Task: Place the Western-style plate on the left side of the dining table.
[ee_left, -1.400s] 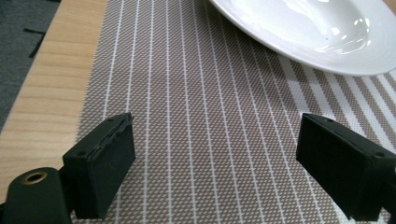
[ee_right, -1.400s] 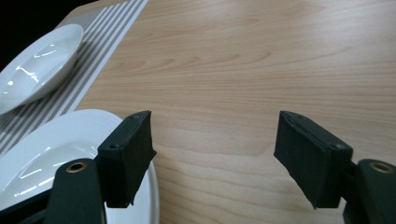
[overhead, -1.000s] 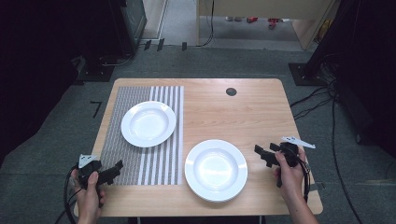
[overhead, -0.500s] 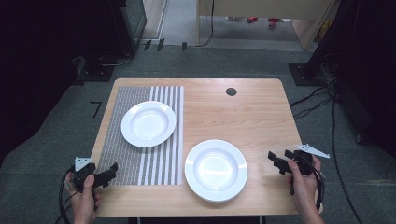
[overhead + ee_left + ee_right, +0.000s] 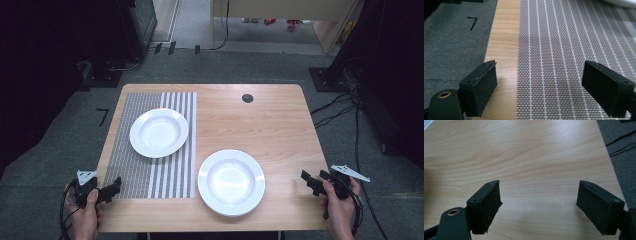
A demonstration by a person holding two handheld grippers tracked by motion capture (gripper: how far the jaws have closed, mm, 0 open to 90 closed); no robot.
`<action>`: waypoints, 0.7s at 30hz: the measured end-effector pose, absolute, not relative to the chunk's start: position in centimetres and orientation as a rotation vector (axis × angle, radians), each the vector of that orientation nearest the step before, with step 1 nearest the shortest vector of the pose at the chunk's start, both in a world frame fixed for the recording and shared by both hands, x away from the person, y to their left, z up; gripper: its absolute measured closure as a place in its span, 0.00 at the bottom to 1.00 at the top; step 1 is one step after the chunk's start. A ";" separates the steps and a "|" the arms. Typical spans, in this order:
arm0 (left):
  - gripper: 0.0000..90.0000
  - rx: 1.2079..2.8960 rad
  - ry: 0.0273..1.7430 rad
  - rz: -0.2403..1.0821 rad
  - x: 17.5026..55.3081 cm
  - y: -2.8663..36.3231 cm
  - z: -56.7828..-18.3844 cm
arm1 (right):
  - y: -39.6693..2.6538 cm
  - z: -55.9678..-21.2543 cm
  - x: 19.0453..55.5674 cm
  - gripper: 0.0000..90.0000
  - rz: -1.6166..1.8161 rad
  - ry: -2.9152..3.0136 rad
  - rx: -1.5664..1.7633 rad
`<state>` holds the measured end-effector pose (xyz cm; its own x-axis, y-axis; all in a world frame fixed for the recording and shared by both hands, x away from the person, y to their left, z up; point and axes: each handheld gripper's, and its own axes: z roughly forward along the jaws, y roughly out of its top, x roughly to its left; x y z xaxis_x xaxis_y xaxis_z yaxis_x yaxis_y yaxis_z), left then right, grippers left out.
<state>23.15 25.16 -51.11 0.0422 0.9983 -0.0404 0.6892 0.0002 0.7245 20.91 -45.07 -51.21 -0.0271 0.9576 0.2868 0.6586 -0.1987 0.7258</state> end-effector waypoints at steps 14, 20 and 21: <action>0.14 1.766 1.708 0.721 22.9 24.9 -51.7 | -45.7 -52.0 19.7 0.19 0.940 1.700 1.872; 0.14 1.749 1.706 0.739 22.8 24.8 -51.8 | -44.1 -52.5 20.0 0.14 0.776 1.735 1.763; 0.14 1.749 1.706 0.739 22.8 24.8 -51.8 | -44.0 -52.6 20.0 0.13 0.778 1.725 1.762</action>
<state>22.76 24.79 -51.83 0.0279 0.9996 -0.0078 0.6778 -0.0132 0.7351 19.97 -43.95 -52.58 0.0091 0.9996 0.0274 0.6821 -0.0263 0.7308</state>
